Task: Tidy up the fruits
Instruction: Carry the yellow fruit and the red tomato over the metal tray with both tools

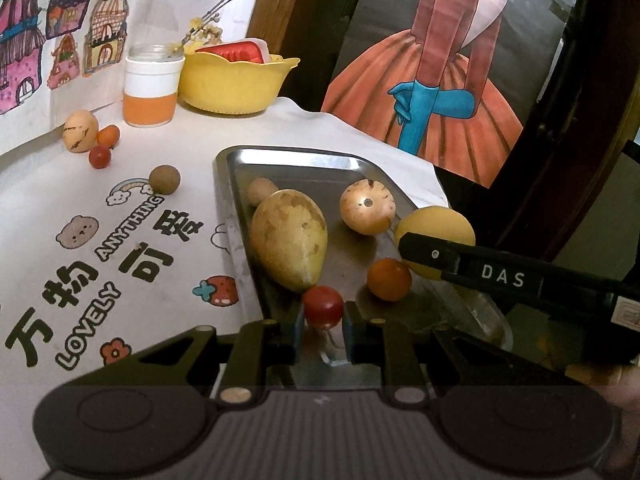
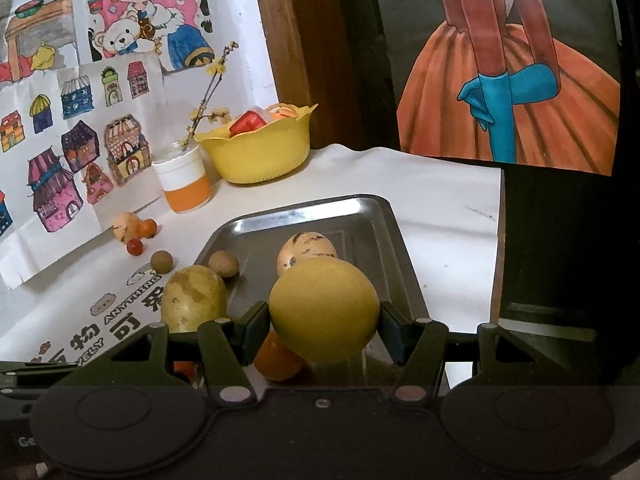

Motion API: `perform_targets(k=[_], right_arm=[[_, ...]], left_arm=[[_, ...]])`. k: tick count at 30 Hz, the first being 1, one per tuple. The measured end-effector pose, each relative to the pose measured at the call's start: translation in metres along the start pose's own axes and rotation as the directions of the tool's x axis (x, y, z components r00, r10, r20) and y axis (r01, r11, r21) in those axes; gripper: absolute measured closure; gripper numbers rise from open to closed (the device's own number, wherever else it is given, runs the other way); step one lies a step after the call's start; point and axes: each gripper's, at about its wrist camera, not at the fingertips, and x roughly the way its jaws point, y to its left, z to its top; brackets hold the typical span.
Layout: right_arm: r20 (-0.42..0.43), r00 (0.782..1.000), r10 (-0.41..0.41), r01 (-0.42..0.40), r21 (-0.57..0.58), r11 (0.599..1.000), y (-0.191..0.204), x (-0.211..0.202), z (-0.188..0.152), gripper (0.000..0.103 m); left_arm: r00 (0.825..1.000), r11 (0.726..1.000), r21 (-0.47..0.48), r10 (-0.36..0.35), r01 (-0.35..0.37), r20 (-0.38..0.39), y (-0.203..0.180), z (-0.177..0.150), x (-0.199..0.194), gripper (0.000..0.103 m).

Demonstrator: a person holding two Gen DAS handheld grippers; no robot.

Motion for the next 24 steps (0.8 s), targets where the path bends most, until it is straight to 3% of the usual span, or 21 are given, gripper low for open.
perform_targets(k=[24], right_arm=[[-0.014, 1.0, 0.008, -0.007, 0.043, 0.999, -0.0081, 0.0079, -0.0003, 0.042]], left_arm=[[0.999, 1.0, 0.013, 0.012, -0.012, -0.034, -0.0008, -0.0023, 0.004, 0.079]])
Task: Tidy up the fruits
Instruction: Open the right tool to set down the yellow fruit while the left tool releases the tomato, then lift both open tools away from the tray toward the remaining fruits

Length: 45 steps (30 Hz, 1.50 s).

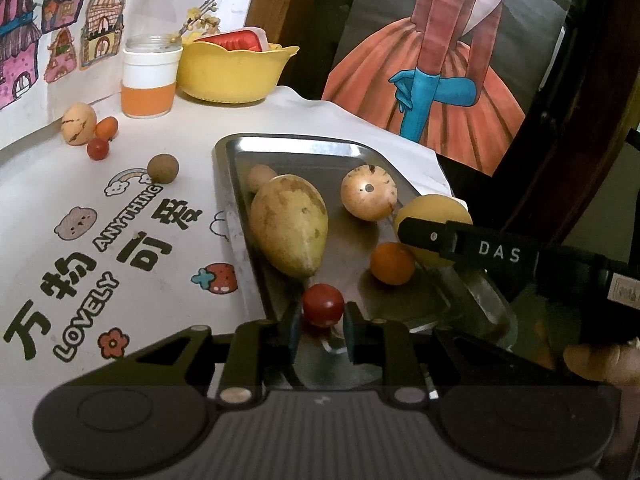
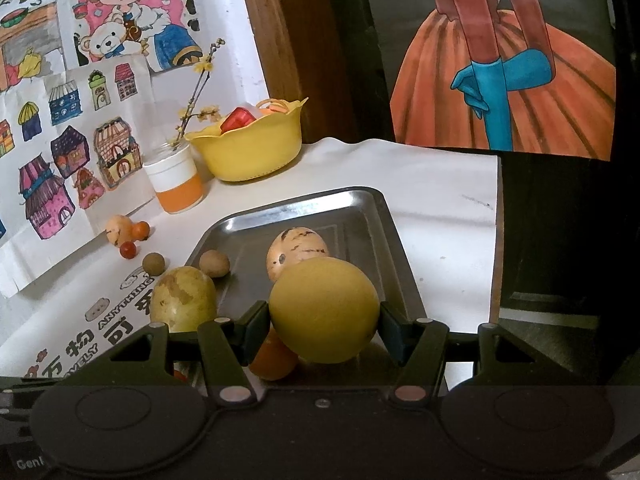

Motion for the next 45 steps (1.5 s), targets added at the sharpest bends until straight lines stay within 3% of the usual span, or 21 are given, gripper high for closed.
perform_targets(k=[6, 12, 14, 16, 18, 21, 28, 36, 45], right_arm=[[0.014, 1.0, 0.007, -0.007, 0.01, 1.0, -0.002, -0.006, 0.0, 0.038], [0.05, 0.999, 0.017, -0.017, -0.003, 1.0, 0.001, -0.025, 0.004, 0.028], [0.057, 0.998, 0.018, -0.019, 0.004, 1.0, 0.0, -0.036, 0.004, 0.025], [0.069, 0.997, 0.018, -0.019, 0.009, 1.0, 0.0, -0.05, 0.005, 0.02], [0.081, 0.997, 0.018, -0.019, 0.01, 1.0, -0.002, -0.067, 0.004, 0.017], [0.099, 0.995, 0.014, -0.015, 0.004, 1.0, -0.003, -0.097, 0.001, 0.011], [0.14, 0.99, 0.004, 0.002, -0.039, 0.999, 0.007, -0.172, -0.01, 0.001], [0.151, 0.987, 0.048, -0.031, -0.111, 0.993, 0.042, -0.245, -0.022, 0.001], [0.124, 0.985, 0.117, -0.091, -0.197, 0.976, 0.111, -0.318, -0.03, 0.001]], left_arm=[[1.0, 1.0, -0.024, -0.01, 0.01, -0.007, 0.002, 0.001, -0.004, 0.074], [1.0, 0.999, -0.052, -0.015, 0.015, -0.003, 0.004, 0.001, -0.011, 0.066], [1.0, 0.998, -0.057, -0.023, 0.024, 0.005, 0.005, 0.001, -0.017, 0.06], [0.999, 0.998, -0.06, -0.028, 0.029, 0.021, 0.004, 0.0, -0.026, 0.039], [0.998, 0.998, -0.061, -0.014, 0.018, 0.055, 0.003, -0.002, -0.038, 0.031], [0.997, 0.998, -0.051, -0.024, 0.028, 0.075, 0.001, -0.003, -0.052, 0.026], [0.991, 0.998, -0.045, -0.043, 0.049, 0.126, -0.003, -0.012, -0.097, 0.005], [0.981, 0.999, 0.009, -0.051, 0.05, 0.187, -0.001, -0.027, -0.16, 0.001], [0.979, 0.998, 0.069, -0.027, 0.013, 0.203, 0.022, -0.044, -0.23, 0.0]])
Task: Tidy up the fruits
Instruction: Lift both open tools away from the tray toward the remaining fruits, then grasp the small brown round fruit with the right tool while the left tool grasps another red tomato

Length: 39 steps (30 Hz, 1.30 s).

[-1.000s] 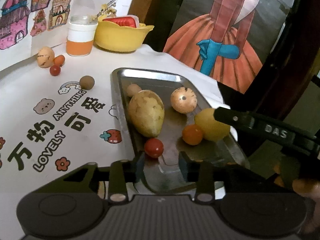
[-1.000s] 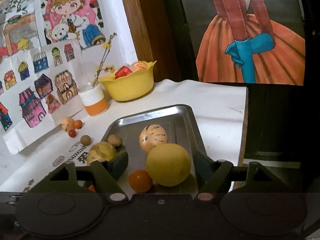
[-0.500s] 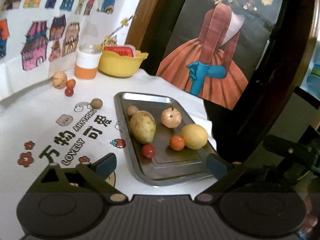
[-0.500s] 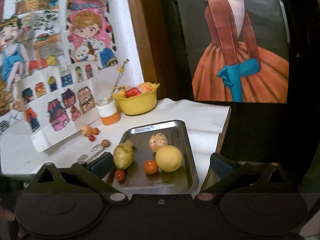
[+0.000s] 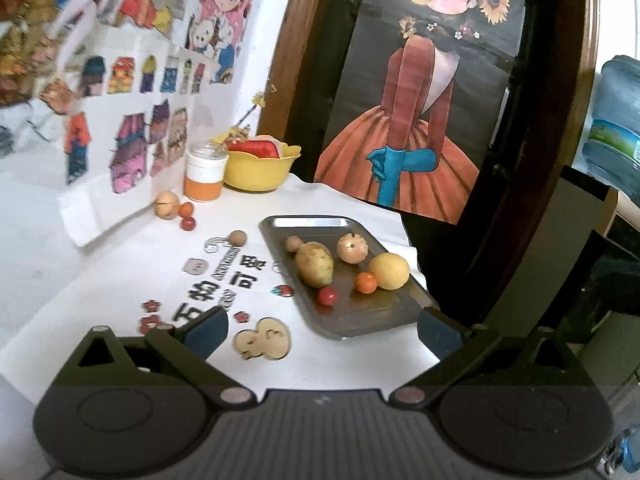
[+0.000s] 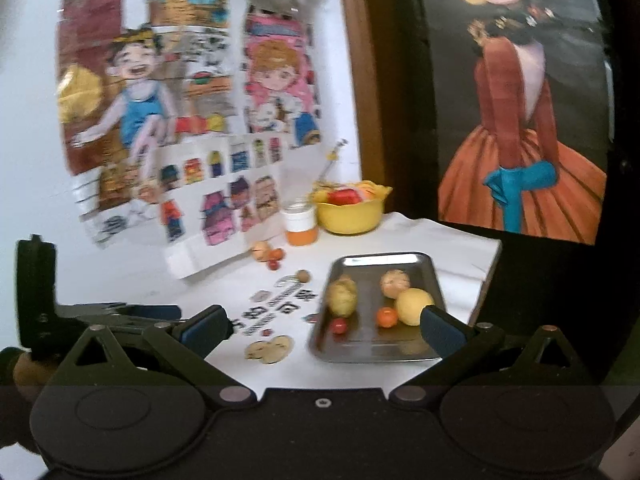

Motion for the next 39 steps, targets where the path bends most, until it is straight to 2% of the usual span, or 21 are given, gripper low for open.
perform_targets(k=[5, 9, 12, 15, 19, 22, 25, 28, 31, 35, 39], right_arm=[[-0.046, 0.999, 0.017, -0.018, -0.023, 1.0, 0.045, -0.019, 0.018, 0.001], [-0.091, 0.995, 0.047, -0.048, -0.01, 0.999, 0.08, -0.025, 0.045, 0.001], [-0.124, 0.99, 0.072, -0.064, 0.067, 0.996, 0.098, -0.023, 0.075, 0.001], [-0.12, 0.989, 0.087, -0.069, 0.147, 0.987, 0.112, -0.017, 0.112, 0.001], [-0.089, 0.994, 0.058, -0.044, 0.143, 0.989, 0.131, -0.001, 0.16, 0.001], [-0.083, 0.995, 0.049, -0.041, 0.095, 0.995, 0.139, 0.026, 0.194, 0.0], [-0.101, 0.993, 0.062, -0.054, 0.082, 0.995, 0.136, 0.062, 0.215, 0.0], [-0.171, 0.982, 0.079, -0.067, 0.077, 0.995, 0.127, 0.113, 0.23, 0.0], [-0.257, 0.962, 0.096, -0.08, 0.073, 0.994, 0.118, 0.163, 0.242, 0.001], [-0.305, 0.939, 0.159, -0.147, 0.062, 0.987, 0.101, 0.223, 0.245, 0.0], [-0.31, 0.922, 0.233, -0.228, 0.054, 0.972, 0.075, 0.273, 0.229, 0.001]], left_arm=[[1.0, 0.998, 0.058, 0.007, -0.006, -0.014, 0.018, 0.006, -0.033, 0.0], [1.0, 0.995, 0.093, 0.028, -0.028, 0.005, 0.039, 0.022, -0.057, 0.0], [0.998, 0.996, 0.081, 0.045, -0.049, 0.051, 0.056, 0.04, -0.07, 0.0], [0.992, 0.996, 0.052, 0.069, -0.075, 0.104, 0.072, 0.062, -0.077, 0.0], [0.986, 0.996, 0.027, 0.075, -0.08, 0.148, 0.089, 0.081, -0.075, 0.0], [0.985, 0.996, 0.007, 0.082, -0.084, 0.15, 0.101, 0.085, -0.06, 0.0], [0.989, 0.996, 0.006, 0.089, -0.09, 0.116, 0.11, 0.08, -0.035, 0.0], [0.99, 0.993, 0.017, 0.119, -0.121, 0.08, 0.118, 0.075, -0.008, 0.0], [0.987, 0.988, 0.009, 0.153, -0.154, 0.047, 0.126, 0.075, 0.015, 0.0], [0.981, 0.98, -0.021, 0.196, -0.196, 0.005, 0.141, 0.086, 0.048, 0.0], [0.969, 0.968, -0.036, 0.246, -0.247, -0.038, 0.153, 0.093, 0.084, 0.0]])
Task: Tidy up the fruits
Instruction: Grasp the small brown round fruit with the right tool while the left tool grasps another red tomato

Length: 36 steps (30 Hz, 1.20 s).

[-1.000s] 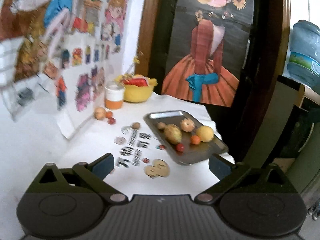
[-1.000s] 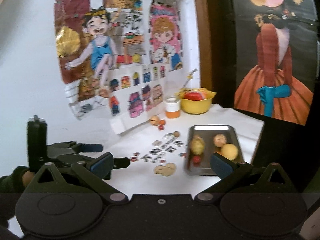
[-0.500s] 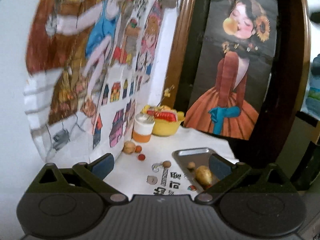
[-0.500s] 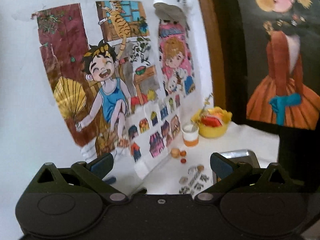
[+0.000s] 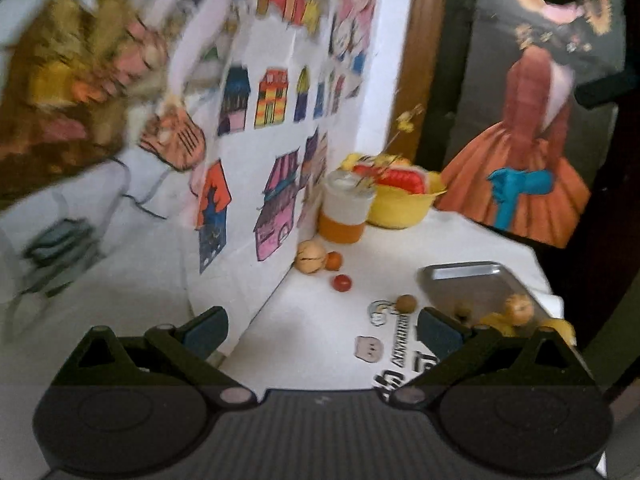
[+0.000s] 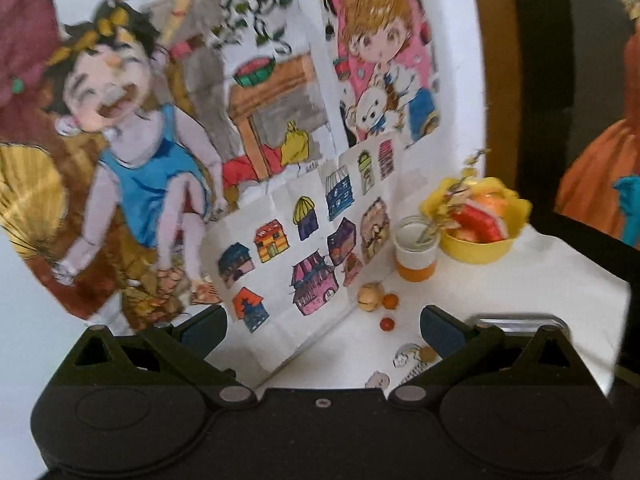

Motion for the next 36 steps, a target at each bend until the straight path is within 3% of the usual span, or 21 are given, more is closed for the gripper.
perform_targets(k=[4, 10, 18, 28, 36], right_arm=[[-0.006, 0.998, 0.067, -0.067, -0.092, 0.993, -0.038, 0.037, -0.016, 0.0], [-0.068, 0.987, 0.145, -0.152, -0.117, 0.981, -0.096, 0.087, -0.044, 0.0], [-0.12, 0.99, 0.076, -0.11, -0.312, 0.944, -0.115, 0.135, -0.076, 0.001], [-0.141, 0.99, -0.025, -0.058, -0.556, 0.829, -0.11, 0.189, -0.115, 0.003], [-0.16, 0.987, -0.035, -0.05, -0.497, 0.866, -0.121, 0.219, -0.123, 0.019]], left_arm=[[0.999, 1.0, -0.01, 0.026, -0.027, -0.023, -0.007, 0.002, 0.038, 0.0], [0.997, 0.998, -0.02, 0.053, -0.054, -0.055, -0.015, -0.003, 0.091, 0.0], [0.992, 0.995, -0.064, 0.065, -0.072, -0.104, -0.021, 0.001, 0.144, 0.0], [0.99, 0.997, -0.056, 0.052, -0.06, -0.135, -0.034, 0.011, 0.193, 0.0], [0.988, 0.998, -0.026, 0.059, -0.063, -0.142, -0.04, 0.011, 0.216, 0.002]])
